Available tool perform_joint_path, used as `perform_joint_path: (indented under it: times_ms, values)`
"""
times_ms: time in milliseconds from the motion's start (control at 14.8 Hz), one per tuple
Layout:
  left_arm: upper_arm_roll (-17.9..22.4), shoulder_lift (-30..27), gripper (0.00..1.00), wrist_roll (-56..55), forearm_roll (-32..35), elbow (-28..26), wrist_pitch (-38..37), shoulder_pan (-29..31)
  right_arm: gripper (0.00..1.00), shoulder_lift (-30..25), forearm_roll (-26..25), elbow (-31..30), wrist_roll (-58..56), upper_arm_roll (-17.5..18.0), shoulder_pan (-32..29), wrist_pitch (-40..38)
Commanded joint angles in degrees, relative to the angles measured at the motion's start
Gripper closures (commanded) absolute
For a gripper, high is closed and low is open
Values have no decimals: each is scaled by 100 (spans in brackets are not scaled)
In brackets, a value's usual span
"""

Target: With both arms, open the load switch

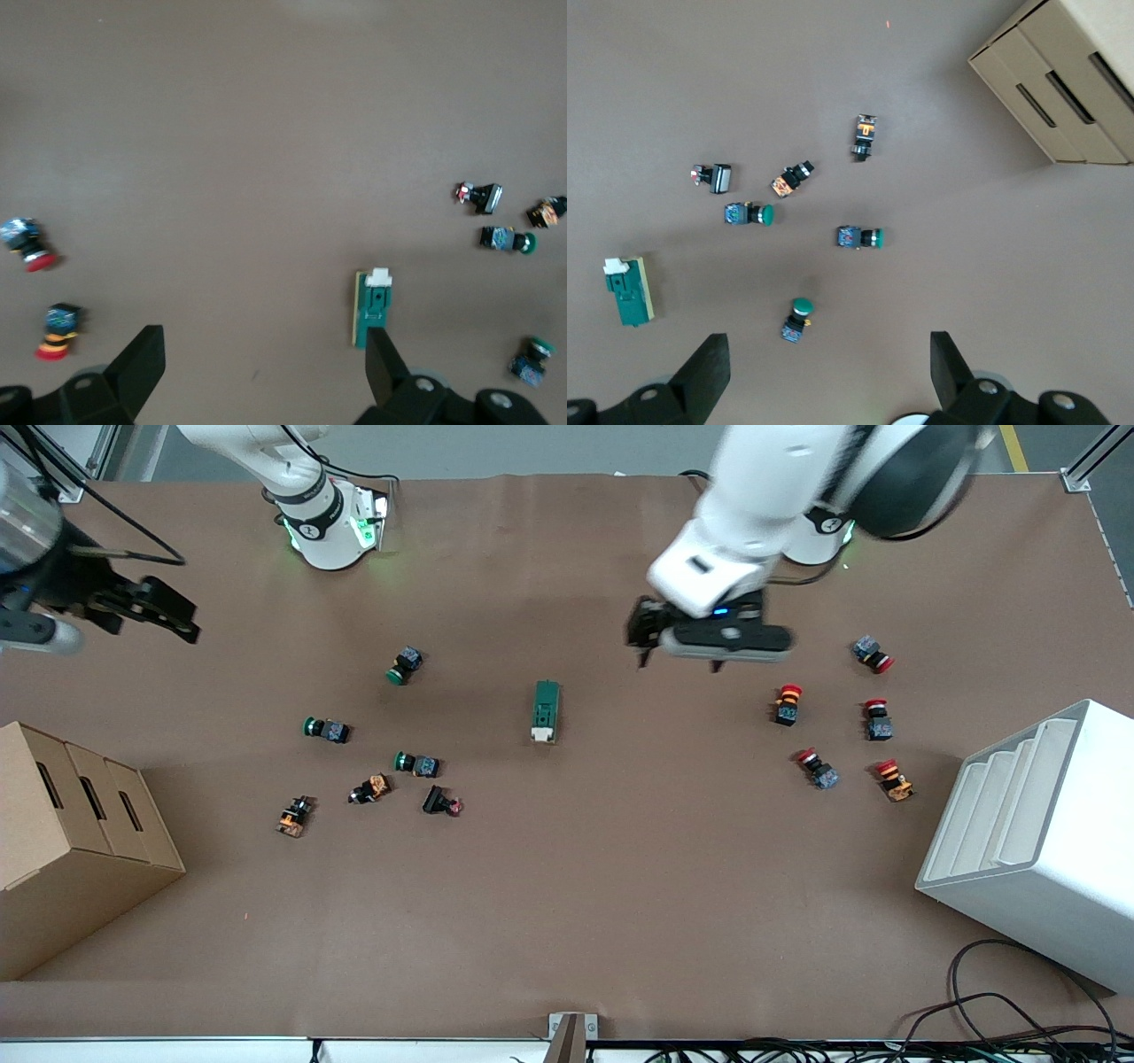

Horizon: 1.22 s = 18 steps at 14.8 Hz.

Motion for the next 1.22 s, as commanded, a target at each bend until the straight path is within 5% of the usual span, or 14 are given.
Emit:
perform_joint_path:
  times_ms: [0,542,1153]
  values:
    - [-24,674,0,-1438,935,100,459,-843,0,323,36,-13,676,-32,348,256]
    - [-24,2073,0,-5431,3397,-128,1128,-2401,0,1281,309,-66,1706,-32,735,1109]
    - [-7,3110,1,-8245,6604,-603,1164,-3088,0,1976,318,-172,2498,-24,1166,2031]
